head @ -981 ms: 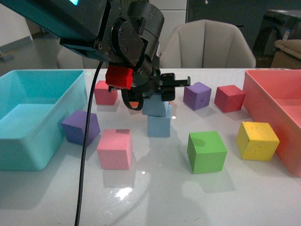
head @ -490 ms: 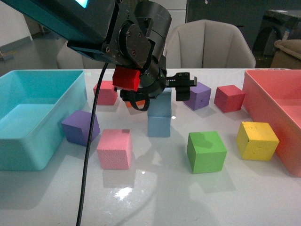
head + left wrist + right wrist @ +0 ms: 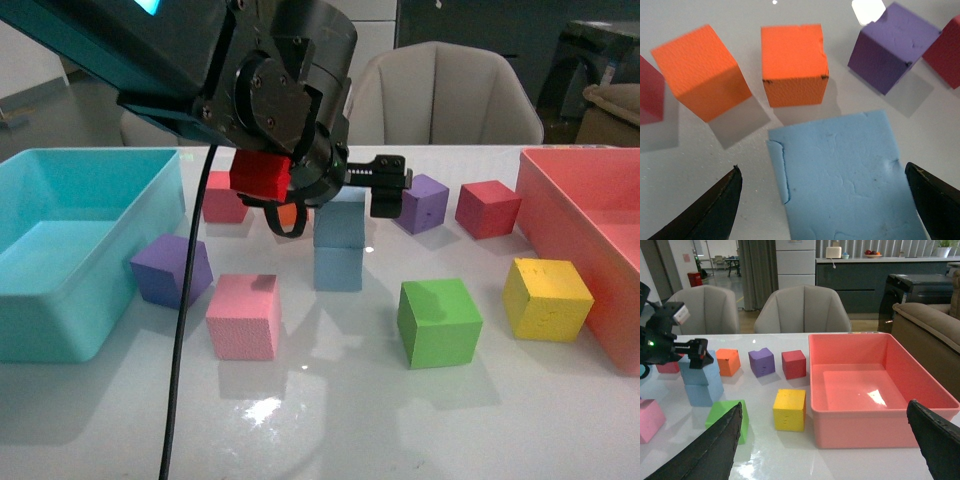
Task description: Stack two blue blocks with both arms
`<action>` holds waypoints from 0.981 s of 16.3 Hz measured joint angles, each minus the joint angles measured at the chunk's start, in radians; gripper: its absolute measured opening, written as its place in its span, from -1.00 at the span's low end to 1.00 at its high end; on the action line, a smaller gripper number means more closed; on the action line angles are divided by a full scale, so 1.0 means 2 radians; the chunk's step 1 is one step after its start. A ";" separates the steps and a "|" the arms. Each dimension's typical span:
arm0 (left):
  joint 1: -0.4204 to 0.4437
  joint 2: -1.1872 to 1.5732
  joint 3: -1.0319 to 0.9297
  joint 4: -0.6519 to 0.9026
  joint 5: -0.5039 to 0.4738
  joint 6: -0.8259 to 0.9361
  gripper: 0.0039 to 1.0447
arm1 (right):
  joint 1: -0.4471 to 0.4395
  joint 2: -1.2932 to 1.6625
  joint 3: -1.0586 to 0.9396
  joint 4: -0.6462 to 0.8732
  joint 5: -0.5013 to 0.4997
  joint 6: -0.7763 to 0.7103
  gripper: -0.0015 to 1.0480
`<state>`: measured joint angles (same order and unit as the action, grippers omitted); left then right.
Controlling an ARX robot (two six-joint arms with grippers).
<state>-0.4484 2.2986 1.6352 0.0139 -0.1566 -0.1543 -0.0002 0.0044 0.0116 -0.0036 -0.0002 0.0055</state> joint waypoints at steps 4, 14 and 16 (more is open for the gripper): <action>-0.005 -0.076 -0.052 0.062 -0.008 0.027 0.88 | 0.000 0.000 0.000 0.000 0.000 0.000 0.87; 0.030 -0.497 -0.590 0.426 -0.131 0.079 -0.48 | 0.000 0.000 0.000 0.000 0.000 0.000 0.88; 0.058 -0.544 -0.660 0.422 -0.085 0.079 -0.97 | 0.000 0.000 0.000 0.000 0.000 0.000 0.88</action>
<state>-0.3321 1.2114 0.3157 0.8581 -0.3275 0.0040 -0.0002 0.0044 0.0120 -0.0036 -0.0002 0.0055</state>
